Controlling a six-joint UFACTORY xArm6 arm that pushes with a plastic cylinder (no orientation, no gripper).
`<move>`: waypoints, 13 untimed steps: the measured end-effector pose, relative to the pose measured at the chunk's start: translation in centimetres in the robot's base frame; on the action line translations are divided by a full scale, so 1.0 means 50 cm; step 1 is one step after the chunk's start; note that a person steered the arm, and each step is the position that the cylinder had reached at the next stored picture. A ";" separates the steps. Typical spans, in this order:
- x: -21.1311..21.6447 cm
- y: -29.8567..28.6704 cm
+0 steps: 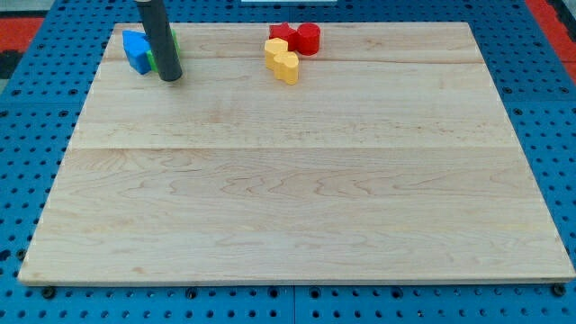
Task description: Touch the top of red star
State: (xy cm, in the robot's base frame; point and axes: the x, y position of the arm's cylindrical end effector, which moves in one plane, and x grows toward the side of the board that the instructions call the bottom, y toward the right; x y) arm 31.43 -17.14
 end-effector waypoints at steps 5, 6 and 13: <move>-0.040 0.063; -0.042 0.072; -0.096 0.177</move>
State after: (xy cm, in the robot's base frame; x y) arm 26.65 -8.29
